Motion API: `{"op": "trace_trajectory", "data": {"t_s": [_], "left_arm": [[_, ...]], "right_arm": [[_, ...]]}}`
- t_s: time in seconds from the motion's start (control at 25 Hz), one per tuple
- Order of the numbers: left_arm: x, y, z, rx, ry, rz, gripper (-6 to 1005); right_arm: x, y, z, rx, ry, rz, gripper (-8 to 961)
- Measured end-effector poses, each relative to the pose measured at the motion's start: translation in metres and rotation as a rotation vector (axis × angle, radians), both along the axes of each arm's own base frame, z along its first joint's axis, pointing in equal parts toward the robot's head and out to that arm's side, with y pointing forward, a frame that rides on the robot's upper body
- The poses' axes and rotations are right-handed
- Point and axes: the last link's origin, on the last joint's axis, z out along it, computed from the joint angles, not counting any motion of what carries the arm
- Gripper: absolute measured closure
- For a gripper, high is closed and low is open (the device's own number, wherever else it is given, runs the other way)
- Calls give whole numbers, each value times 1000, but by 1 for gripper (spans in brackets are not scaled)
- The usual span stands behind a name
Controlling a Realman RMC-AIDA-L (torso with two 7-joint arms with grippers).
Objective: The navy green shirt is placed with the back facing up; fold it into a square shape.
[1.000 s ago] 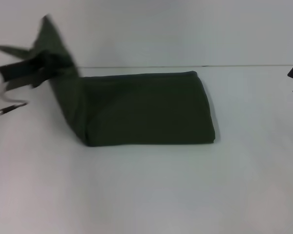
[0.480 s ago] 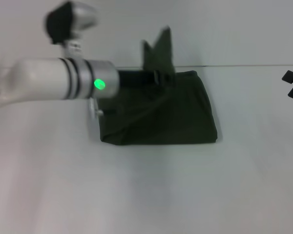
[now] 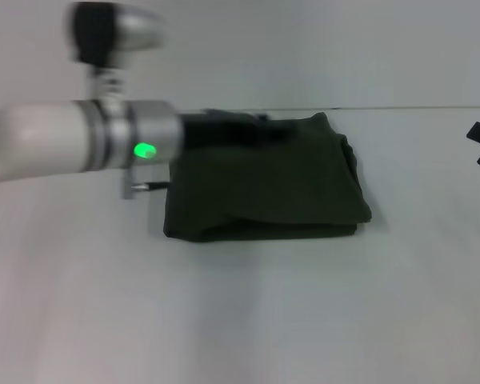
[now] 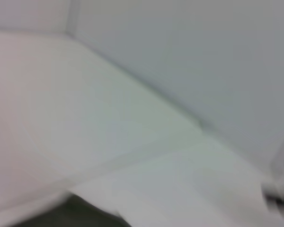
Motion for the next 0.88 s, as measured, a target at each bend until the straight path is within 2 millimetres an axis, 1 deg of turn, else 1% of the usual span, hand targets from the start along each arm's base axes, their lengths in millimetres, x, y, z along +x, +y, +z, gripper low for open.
{"op": "trace_trajectory", "data": {"t_s": [0.04,0.12,0.2,0.28,0.4,0.52,0.6,0.68,0.88], "left_arm": [[-9,1,12,26,-77,76,672],[-40,4,42,83,-271,270,518],[-68,0,57,66,-408,410,438],[-92,-8,65,11,-503,509,358],[-118,-23,64,-84,-579,617,227],[-139,-39,56,-144,-570,713,90],[-149,-49,48,-162,-553,765,83],[-156,-57,38,-173,-537,803,75],[-168,-62,24,-157,-529,875,57]], "right_arm": [[0,0,0,-9,-8,1,102],[-1,1,0,-24,-25,7,102],[-2,4,0,-43,-45,13,101],[-3,6,1,-59,-58,13,101],[-4,8,1,-64,-62,15,101],[-5,8,2,-66,-61,20,102],[-5,8,2,-66,-60,19,102],[-5,8,1,-67,-58,18,102],[-3,6,1,-67,-57,14,101]]}}
